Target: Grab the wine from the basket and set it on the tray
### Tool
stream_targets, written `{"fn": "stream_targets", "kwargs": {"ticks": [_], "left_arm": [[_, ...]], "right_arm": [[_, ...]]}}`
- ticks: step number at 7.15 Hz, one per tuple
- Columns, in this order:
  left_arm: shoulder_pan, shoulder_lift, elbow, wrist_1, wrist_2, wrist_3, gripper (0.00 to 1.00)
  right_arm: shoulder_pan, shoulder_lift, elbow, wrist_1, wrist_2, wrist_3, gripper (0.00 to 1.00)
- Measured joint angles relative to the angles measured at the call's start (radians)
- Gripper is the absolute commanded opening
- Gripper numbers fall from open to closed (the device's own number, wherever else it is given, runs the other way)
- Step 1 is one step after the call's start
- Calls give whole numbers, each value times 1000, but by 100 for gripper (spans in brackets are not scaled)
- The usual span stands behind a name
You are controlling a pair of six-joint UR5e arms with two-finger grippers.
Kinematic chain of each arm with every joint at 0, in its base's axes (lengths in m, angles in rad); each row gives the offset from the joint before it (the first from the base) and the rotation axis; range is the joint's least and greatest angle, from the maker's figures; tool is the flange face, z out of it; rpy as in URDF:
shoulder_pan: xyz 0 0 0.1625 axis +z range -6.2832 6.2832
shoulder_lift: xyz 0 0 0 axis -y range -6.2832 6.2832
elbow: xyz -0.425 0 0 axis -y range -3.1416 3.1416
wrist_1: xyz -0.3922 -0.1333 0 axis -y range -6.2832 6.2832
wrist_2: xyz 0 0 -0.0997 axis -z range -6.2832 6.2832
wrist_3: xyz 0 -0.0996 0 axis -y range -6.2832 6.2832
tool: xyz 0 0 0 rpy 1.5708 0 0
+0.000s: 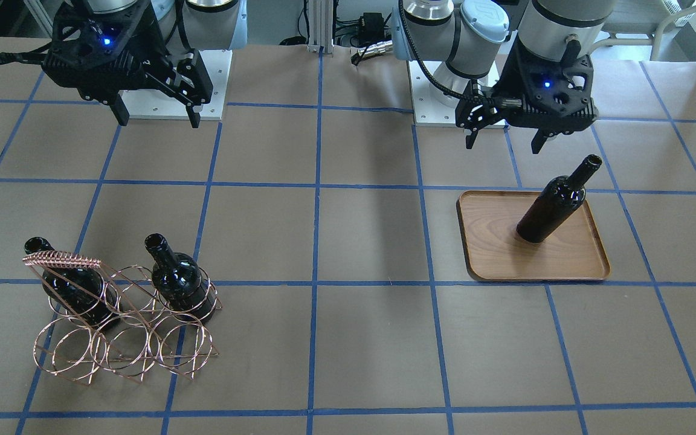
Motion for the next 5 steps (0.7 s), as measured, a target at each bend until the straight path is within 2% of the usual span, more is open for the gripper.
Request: {"fn": "stream_targets", "kwargs": {"ticks": [5], "left_arm": [[-36, 26, -12, -7, -23, -21, 100]], "right_arm": [[0, 1, 0, 1, -1, -7, 100]]}}
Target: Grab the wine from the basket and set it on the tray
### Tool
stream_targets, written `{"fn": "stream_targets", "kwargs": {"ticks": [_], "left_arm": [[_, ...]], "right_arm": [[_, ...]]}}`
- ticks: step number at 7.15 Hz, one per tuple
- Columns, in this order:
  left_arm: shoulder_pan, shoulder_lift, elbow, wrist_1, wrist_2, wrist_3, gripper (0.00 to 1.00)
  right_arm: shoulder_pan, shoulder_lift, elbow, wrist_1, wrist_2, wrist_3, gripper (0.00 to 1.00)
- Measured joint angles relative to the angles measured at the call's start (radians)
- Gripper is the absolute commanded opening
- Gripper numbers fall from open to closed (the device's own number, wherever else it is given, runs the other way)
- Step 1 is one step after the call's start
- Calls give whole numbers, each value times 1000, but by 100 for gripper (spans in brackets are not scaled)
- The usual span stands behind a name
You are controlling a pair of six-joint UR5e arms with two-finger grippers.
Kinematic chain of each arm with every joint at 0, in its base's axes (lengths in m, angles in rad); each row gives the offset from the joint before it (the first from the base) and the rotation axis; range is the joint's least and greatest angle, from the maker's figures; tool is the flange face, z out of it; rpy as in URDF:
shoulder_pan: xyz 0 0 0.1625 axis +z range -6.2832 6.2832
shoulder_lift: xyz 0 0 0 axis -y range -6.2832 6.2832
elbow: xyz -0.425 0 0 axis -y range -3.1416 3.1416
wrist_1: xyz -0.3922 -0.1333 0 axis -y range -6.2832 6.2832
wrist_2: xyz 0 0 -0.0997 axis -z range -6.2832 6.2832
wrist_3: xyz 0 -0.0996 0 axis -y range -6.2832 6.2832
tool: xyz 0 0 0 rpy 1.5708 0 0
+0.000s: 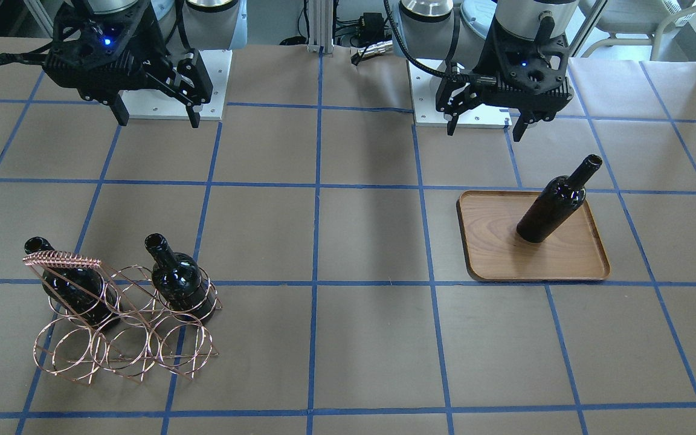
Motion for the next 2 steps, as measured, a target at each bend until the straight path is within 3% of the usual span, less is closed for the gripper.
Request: {"fn": "stream_targets", "kwargs": {"ticks": [2], "left_arm": [[-1, 4, -7, -10, -11, 1, 100]], "right_arm": [[0, 0, 0, 0, 0, 0, 100]]}}
